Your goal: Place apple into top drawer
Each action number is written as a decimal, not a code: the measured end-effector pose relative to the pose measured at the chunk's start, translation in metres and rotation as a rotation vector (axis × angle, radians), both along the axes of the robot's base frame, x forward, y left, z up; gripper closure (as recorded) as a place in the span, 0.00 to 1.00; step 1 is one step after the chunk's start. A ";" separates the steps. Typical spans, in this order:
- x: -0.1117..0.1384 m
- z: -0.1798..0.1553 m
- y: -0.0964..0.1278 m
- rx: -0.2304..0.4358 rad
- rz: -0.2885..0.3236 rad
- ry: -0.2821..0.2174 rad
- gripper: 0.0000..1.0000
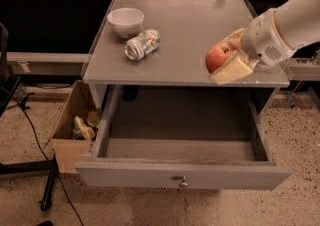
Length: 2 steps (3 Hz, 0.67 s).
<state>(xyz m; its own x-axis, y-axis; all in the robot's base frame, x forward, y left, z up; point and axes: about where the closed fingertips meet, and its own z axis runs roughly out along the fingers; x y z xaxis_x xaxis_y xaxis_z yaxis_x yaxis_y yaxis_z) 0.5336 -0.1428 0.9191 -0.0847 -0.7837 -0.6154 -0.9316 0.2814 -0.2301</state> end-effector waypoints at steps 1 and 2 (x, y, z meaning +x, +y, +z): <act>-0.025 -0.003 0.008 0.006 0.026 0.017 1.00; -0.042 -0.021 0.011 0.025 0.039 0.031 1.00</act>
Offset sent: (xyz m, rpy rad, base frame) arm -0.0629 0.0113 -0.0477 0.0540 0.0509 0.0458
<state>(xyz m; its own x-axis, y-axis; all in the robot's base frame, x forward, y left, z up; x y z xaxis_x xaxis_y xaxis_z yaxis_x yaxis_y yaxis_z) 0.4917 -0.1314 0.8982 -0.0739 -0.7708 -0.6327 -0.9485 0.2504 -0.1942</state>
